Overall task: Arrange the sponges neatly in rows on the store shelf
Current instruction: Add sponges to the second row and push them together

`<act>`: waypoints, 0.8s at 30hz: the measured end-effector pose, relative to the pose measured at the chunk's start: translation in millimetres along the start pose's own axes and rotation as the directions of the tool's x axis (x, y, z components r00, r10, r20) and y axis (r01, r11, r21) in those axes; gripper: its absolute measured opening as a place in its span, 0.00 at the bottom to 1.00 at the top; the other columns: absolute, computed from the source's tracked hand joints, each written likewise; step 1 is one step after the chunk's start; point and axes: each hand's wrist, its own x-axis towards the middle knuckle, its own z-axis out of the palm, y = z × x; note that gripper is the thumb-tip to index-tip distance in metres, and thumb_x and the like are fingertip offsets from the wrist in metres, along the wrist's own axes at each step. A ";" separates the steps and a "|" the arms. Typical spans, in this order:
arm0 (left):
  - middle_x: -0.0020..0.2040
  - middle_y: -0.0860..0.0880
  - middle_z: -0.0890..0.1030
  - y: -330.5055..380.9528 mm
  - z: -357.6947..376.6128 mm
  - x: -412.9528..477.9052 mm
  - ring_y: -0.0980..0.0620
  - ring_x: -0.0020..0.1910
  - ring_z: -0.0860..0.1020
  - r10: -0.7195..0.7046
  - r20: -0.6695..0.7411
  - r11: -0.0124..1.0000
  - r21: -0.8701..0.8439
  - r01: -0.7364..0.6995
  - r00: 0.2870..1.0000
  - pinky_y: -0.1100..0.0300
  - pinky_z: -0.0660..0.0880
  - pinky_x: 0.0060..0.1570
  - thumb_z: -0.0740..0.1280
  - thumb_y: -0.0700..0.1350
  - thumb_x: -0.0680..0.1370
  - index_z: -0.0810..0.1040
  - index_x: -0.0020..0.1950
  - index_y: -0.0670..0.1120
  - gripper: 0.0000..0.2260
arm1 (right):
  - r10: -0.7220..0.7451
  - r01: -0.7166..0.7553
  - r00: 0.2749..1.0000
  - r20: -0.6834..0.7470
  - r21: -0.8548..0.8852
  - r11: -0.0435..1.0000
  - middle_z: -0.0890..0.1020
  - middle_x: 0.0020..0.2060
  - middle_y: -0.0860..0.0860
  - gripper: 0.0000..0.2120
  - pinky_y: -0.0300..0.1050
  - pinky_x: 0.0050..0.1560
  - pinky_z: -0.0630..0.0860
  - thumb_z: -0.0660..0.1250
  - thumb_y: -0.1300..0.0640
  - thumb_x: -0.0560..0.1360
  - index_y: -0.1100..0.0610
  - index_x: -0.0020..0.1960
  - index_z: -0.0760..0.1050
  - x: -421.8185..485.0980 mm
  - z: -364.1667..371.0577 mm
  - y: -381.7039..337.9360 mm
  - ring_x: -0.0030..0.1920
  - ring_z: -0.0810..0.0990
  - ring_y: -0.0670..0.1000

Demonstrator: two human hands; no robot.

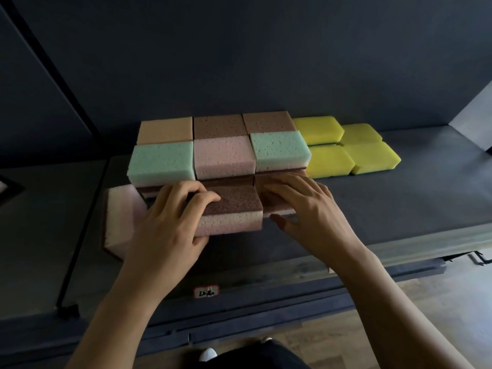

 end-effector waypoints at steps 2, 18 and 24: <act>0.60 0.45 0.73 -0.3 -1.5 0.3 0.45 0.61 0.73 -0.013 0.004 1.000 -0.015 0.013 1.000 0.52 0.75 0.57 0.78 0.38 0.65 0.77 0.61 0.43 0.25 | -0.049 0.047 0.997 0.056 0.043 0.998 0.71 0.71 0.48 0.38 0.51 0.72 0.65 0.77 0.47 0.68 0.51 0.74 0.67 -0.6 -8.4 -6.9 0.74 0.65 0.50; 0.68 0.40 0.67 -4.5 9.0 -10.6 0.40 0.69 0.68 0.033 -0.118 0.999 0.028 -0.029 0.992 0.42 0.70 0.64 0.76 0.43 0.70 0.64 0.70 0.45 0.33 | -0.069 0.050 0.997 0.031 0.409 0.911 0.77 0.57 0.39 0.24 0.31 0.51 0.74 0.74 0.55 0.72 0.49 0.65 0.70 10.7 -9.3 -40.3 0.55 0.77 0.40; 0.68 0.42 0.69 -4.3 4.1 -4.6 0.42 0.68 0.69 0.007 -0.062 1.000 0.016 -0.006 0.998 0.46 0.71 0.65 0.76 0.46 0.68 0.67 0.68 0.44 0.32 | -0.098 0.073 0.994 0.051 0.370 0.926 0.74 0.62 0.43 0.24 0.39 0.55 0.75 0.72 0.51 0.74 0.50 0.67 0.69 12.1 -8.6 -36.0 0.59 0.75 0.42</act>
